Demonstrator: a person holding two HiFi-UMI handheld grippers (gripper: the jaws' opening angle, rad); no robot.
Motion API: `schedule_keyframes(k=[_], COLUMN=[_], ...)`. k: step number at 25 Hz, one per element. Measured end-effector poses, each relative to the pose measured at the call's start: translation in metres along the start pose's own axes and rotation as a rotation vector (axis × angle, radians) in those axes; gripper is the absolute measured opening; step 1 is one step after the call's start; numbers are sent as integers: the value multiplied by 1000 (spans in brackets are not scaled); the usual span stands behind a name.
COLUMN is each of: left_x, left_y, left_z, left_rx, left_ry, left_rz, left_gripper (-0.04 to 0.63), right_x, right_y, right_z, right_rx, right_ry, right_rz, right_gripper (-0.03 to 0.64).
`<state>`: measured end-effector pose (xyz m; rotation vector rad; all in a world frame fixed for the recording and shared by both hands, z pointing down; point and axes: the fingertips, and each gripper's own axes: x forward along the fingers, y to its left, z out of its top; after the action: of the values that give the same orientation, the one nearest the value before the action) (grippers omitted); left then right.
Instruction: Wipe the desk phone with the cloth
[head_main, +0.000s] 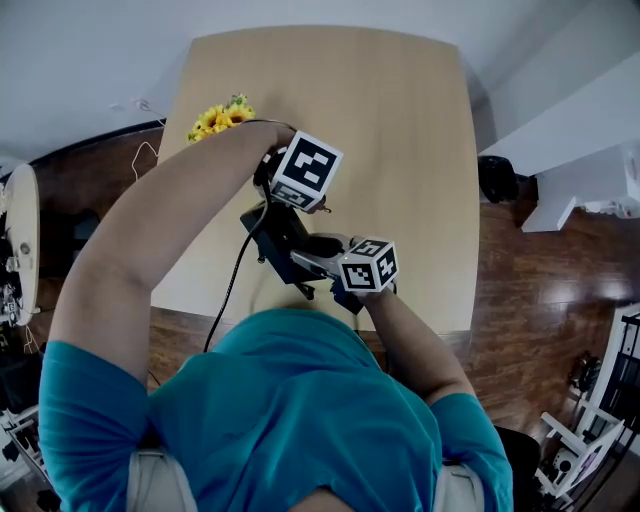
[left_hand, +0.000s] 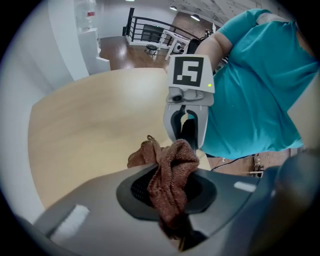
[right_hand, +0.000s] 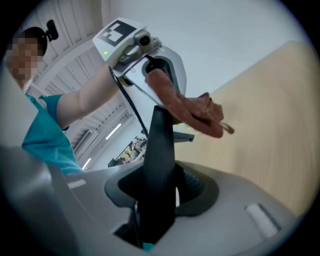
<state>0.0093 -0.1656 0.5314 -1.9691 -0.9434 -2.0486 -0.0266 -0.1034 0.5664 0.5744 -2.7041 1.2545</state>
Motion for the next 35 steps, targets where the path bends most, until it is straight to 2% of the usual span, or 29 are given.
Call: schedule_keyframes(k=[3, 7, 10, 11, 12, 14, 15, 17, 20, 22, 25, 30, 35], left_x=[1, 4, 6, 3, -5, -31, -47, -73, -97, -109, -116, -110, -103], left_y=[-15, -25, -26, -23, -16, 9, 21, 36, 50, 55, 54, 44, 17], left_z=[16, 42, 42, 36, 35, 43, 43, 38, 29, 27, 33, 47, 64], left_rx=[27, 68, 86, 85, 86, 51, 3, -104, -232, -282, -302, -308, -314], left_ry=[-46, -101, -58, -37, -57, -222, -315, -475, -667, -758, -830, -884, -979], left_rz=[-34, -21, 7, 37, 89, 236, 305, 395, 520, 608, 710, 870, 1035], left_gripper=[71, 71, 71, 71, 71, 71, 71, 71, 71, 71, 71, 71, 71], right_x=[-4, -6, -8, -11, -15, -27, -35, -51, -70, -80, -97, -118, -138], right_y=[-6, -7, -7, -8, -11, -22, -29, -44, -64, -74, -87, -102, -109], right_z=[2, 14, 23, 24, 25, 30, 35, 48, 72, 87, 110, 142, 174], right_rx=[14, 29, 40, 52, 70, 124, 154, 201, 236, 258, 306, 366, 446], right_ry=[-15, -51, -79, -92, -110, -166, -202, -276, -369, -424, -521, -682, -831], right_rz=[-15, -25, -15, -12, -11, -18, -26, -44, -68, -77, -85, -84, -61], right_gripper=[156, 156, 156, 156, 156, 156, 156, 156, 156, 156, 156, 156, 156])
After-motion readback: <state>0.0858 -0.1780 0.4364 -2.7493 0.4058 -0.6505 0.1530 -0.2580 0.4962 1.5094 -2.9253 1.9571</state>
